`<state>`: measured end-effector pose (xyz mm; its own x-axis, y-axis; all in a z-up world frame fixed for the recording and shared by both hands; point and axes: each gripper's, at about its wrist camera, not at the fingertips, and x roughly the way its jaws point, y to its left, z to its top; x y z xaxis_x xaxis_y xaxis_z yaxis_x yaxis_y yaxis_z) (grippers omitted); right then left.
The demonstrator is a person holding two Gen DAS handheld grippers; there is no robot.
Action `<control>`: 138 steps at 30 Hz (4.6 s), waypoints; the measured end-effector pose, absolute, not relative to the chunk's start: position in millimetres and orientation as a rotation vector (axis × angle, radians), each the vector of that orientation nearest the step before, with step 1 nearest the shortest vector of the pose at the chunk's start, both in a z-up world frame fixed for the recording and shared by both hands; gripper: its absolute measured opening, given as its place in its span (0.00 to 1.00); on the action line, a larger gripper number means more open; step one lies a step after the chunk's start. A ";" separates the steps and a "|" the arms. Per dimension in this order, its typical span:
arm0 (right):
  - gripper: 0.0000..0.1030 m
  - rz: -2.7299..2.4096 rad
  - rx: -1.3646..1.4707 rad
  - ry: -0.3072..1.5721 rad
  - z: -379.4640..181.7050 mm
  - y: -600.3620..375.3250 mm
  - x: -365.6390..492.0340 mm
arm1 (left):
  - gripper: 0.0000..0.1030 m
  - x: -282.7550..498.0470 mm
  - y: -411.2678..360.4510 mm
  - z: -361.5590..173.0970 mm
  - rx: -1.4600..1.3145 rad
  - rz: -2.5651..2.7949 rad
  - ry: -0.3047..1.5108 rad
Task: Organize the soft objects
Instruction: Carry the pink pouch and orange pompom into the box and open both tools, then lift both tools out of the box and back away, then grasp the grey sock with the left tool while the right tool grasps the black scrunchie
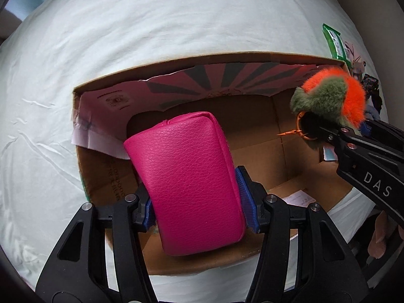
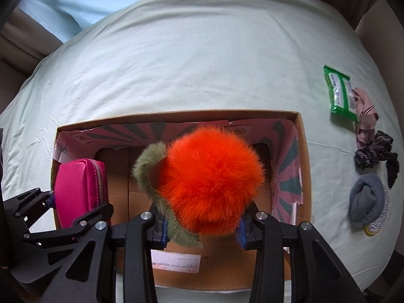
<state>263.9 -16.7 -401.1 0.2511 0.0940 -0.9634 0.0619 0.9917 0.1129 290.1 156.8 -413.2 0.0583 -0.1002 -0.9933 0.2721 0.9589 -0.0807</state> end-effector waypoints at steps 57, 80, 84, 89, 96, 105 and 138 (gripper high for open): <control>1.00 -0.020 0.054 0.707 -114.4 -7.3 50.4 | 1.00 98.5 240.4 -104.3 -0.003 -0.073 0.792; 1.00 -0.153 0.140 0.633 -105.5 -193.5 15.8 | 1.00 94.0 64.5 -107.1 0.002 -0.073 0.769; 1.00 -0.141 0.127 0.677 -121.9 -241.1 32.4 | 1.00 103.4 7.8 -132.6 -0.002 -0.115 0.819; 1.00 -0.073 0.110 0.756 -158.9 -291.2 66.6 | 1.00 118.3 -57.4 -182.9 -0.032 -0.150 0.933; 1.00 0.046 0.147 0.873 -215.9 -341.6 119.3 | 1.00 141.7 -132.8 -244.3 -0.016 -0.224 1.050; 1.00 0.108 0.216 1.023 -294.9 -371.0 181.8 | 0.99 181.3 -193.3 -337.7 -0.054 -0.284 1.185; 0.58 0.236 0.163 1.391 -469.0 -350.7 281.5 | 0.50 237.9 -227.3 -479.7 -0.126 -0.351 1.431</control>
